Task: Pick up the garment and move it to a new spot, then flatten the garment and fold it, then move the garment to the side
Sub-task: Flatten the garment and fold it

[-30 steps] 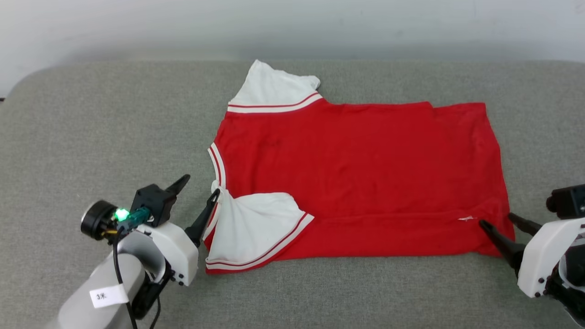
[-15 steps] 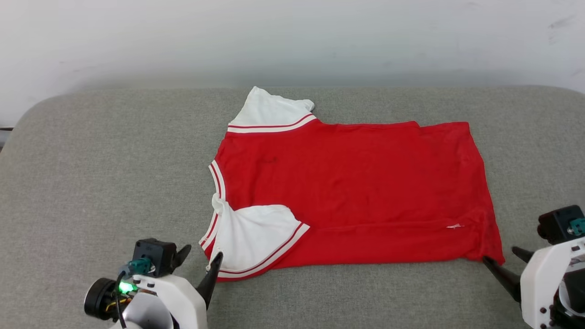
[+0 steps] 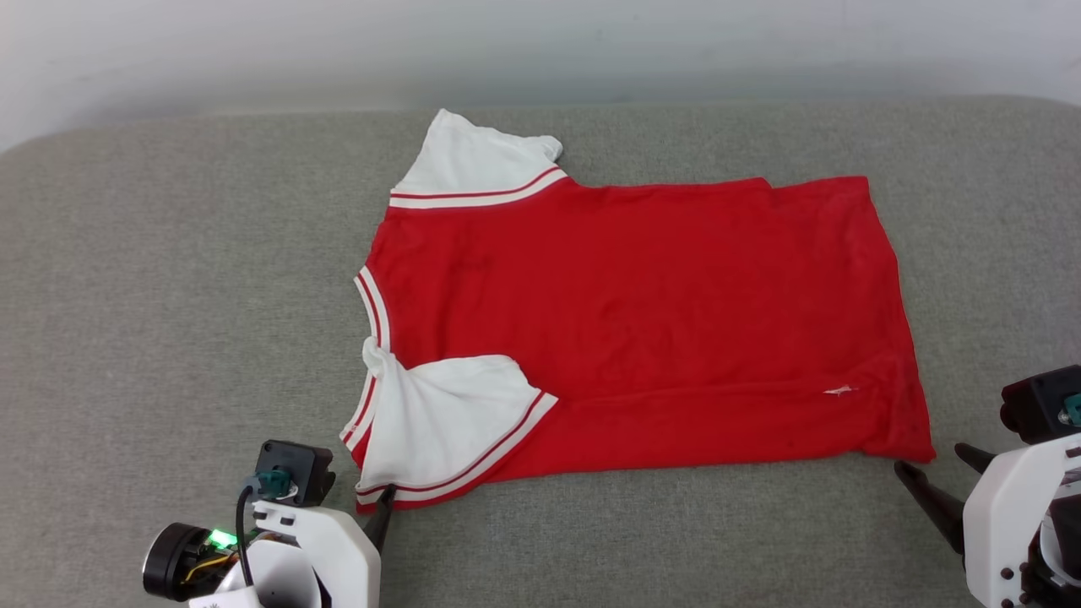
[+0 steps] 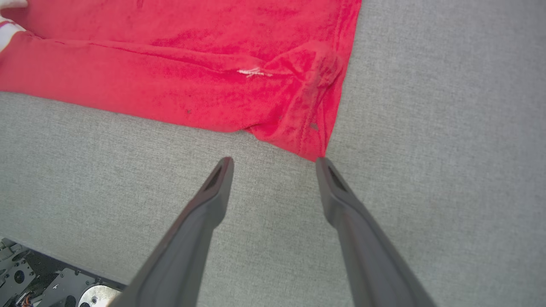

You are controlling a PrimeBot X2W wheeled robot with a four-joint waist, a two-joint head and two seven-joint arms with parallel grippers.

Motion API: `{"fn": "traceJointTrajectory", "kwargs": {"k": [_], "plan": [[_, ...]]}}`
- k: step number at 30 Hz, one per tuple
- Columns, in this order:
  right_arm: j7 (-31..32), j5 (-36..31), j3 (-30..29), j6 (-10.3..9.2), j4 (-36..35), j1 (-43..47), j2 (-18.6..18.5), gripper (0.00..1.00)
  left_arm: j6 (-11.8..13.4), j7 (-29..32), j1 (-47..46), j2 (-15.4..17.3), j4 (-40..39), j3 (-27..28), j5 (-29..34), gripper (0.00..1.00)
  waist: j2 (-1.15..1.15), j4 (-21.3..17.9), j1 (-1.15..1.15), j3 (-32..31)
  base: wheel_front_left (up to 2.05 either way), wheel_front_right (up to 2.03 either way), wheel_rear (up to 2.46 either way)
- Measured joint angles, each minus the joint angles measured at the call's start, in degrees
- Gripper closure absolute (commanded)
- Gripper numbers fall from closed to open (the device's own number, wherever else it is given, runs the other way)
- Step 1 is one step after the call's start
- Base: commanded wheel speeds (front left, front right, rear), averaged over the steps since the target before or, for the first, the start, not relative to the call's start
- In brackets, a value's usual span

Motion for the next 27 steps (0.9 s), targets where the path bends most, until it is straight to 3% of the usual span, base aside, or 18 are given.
{"fn": "traceJointTrajectory", "kwargs": {"k": [11, 12, 14, 18, 27], "plan": [[-0.45, -0.08, -0.65, 0.0, -1.27, -0.19, 0.36, 0.0, 0.93, -1.22, -2.79, -1.41, 7.03, 0.68, 0.79, 0.0, 0.0, -1.37, 0.0, 4.16, 0.0, 0.0, 0.0], [-0.47, -0.08, -0.62, 0.0, -1.26, -0.26, 0.36, 0.0, 0.6, -0.85, -2.96, -1.45, 7.42, 0.51, 0.52, 0.2, 0.0, -1.44, 0.0, 4.35, 0.0, 0.0, 0.0], [-0.52, -0.07, -0.53, 0.0, -1.21, -0.52, 0.37, 0.0, -0.03, 0.03, -3.32, -1.54, 8.13, 0.2, 0.13, 1.0, 0.0, -1.57, 0.0, 4.55, 0.0, 0.0, 0.0], [-0.79, -0.86, -0.62, 0.0, -0.45, -0.7, 0.31, 0.0, -1.89, 0.2, -3.7, -2.6, 8.66, -0.52, -1.02, 1.0, 0.0, -1.46, 0.0, 4.11, 0.0, 0.0, 0.0], [-1.18, -4.47, -1.58, 0.01, 1.97, -2.05, -0.43, 0.0, -0.55, -6.44, -3.35, -2.98, 6.83, 1.24, 0.58, 1.0, 0.0, 0.11, 0.0, 1.73, 0.0, 0.0, 0.0]]}}
